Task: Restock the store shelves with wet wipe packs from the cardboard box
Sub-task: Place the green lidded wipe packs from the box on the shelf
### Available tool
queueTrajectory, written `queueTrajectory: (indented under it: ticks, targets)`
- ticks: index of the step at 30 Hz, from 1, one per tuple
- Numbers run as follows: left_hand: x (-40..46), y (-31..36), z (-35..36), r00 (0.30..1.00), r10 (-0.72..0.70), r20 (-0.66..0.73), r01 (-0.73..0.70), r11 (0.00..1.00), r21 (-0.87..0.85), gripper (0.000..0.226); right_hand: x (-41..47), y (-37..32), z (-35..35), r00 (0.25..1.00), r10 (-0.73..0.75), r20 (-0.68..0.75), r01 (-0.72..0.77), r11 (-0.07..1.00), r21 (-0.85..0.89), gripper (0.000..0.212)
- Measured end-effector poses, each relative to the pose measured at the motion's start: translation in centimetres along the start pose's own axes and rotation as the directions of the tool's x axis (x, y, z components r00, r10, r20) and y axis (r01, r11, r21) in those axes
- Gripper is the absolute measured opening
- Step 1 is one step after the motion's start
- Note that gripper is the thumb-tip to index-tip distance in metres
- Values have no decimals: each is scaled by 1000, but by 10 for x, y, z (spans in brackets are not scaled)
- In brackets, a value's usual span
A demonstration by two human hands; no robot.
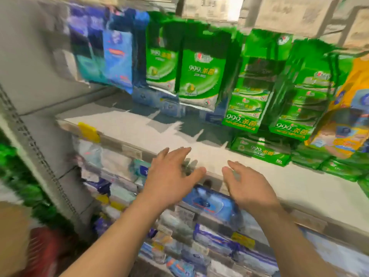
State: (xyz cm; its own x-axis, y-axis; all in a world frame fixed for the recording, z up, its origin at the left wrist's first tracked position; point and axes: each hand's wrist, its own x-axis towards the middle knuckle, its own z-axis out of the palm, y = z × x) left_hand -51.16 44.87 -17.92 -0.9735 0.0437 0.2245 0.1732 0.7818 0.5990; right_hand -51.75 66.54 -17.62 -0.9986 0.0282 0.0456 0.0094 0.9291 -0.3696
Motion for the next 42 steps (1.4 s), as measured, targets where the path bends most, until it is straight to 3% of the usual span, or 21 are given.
queueTrajectory:
  ticks: [3, 9, 12, 19, 25, 28, 35, 38, 42]
  targets:
    - [-51, -54, -42, 993, -72, -95, 77, 996, 50, 95, -24, -62, 24, 988, -150, 46, 151, 989, -3, 53]
    - [-153, -161, -103, 916, -357, -183, 385, 910, 155, 97, -77, -180, 86, 913, -386, 135, 367, 919, 148, 56]
    - [-206, -198, -133, 824, -531, -197, 557, 824, 104, 95, -101, -235, 115, 857, -460, 231, 425, 886, 187, 59]
    - [-296, -266, -187, 595, -739, -316, 781, 625, 9, 95, -132, -340, 184, 687, -619, 380, 543, 785, 297, 59]
    - [-342, -325, -219, 430, -855, -290, 877, 472, -89, 86, -139, -421, 249, 558, -686, 467, 590, 724, 358, 60]
    - [-350, -362, -239, 342, -895, -288, 909, 392, -138, 89, -134, -464, 279, 459, -745, 484, 625, 658, 421, 61]
    - [-350, -433, -285, 159, -942, -295, 909, 256, -329, 113, -112, -554, 333, 305, -758, 576, 615, 619, 489, 60]
    - [-350, -451, -292, 119, -964, -236, 884, 211, -417, 94, -106, -577, 357, 248, -762, 599, 632, 595, 496, 61]
    - [-352, -479, -294, 101, -982, -160, 879, 164, -447, 63, -101, -596, 389, 245, -685, 687, 605, 661, 444, 61]
